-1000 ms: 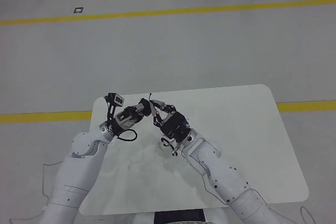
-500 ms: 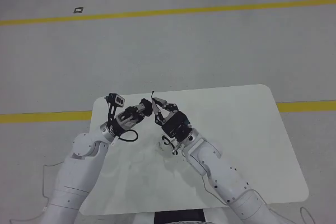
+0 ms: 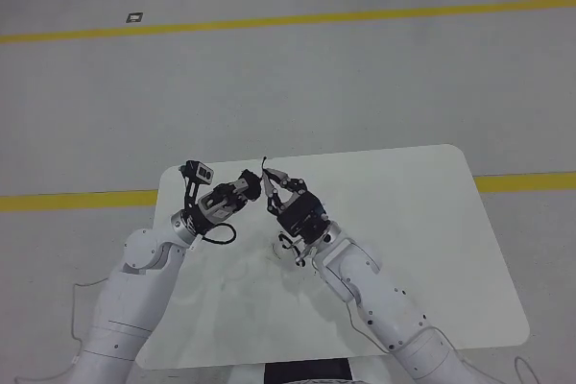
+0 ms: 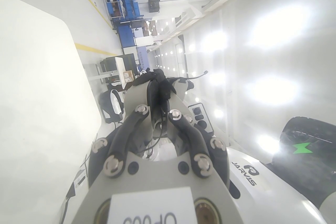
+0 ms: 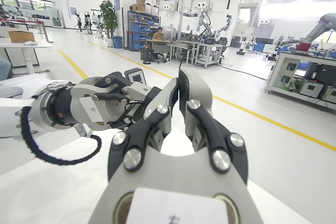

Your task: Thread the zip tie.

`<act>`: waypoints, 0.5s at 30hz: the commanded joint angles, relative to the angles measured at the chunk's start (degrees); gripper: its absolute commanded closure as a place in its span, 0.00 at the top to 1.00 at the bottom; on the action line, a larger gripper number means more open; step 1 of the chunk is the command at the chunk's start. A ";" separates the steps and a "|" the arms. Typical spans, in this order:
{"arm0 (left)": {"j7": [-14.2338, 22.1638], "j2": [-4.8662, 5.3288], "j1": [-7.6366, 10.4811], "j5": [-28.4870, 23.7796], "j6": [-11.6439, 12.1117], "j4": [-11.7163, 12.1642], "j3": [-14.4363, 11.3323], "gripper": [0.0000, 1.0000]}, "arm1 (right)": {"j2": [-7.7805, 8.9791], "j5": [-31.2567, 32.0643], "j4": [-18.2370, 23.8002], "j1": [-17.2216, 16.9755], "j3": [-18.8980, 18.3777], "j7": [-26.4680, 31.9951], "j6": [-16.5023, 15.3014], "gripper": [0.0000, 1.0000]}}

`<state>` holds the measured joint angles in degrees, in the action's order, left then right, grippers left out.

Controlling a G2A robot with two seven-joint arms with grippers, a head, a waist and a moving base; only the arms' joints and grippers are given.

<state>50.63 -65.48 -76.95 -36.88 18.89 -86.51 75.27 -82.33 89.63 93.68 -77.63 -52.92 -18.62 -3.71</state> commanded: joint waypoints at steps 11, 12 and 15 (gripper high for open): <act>0.19 0.17 0.41 -0.40 0.15 0.19 -0.51 0.00 | 0.06 0.12 -0.33 0.05 -0.05 1.60 -1.27 0.00; 0.16 0.19 0.42 -0.41 0.17 0.20 -0.53 0.00 | 0.05 0.08 -0.33 0.04 -0.06 1.61 -1.25 0.00; 0.00 0.24 0.42 -0.45 0.17 0.22 -0.57 0.00 | 0.04 0.04 -0.36 0.05 -0.06 1.61 -1.21 0.00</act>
<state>50.69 -65.26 -76.52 -37.32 19.07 -86.30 74.71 -82.29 89.65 93.34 -77.60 -52.98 -17.02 -4.91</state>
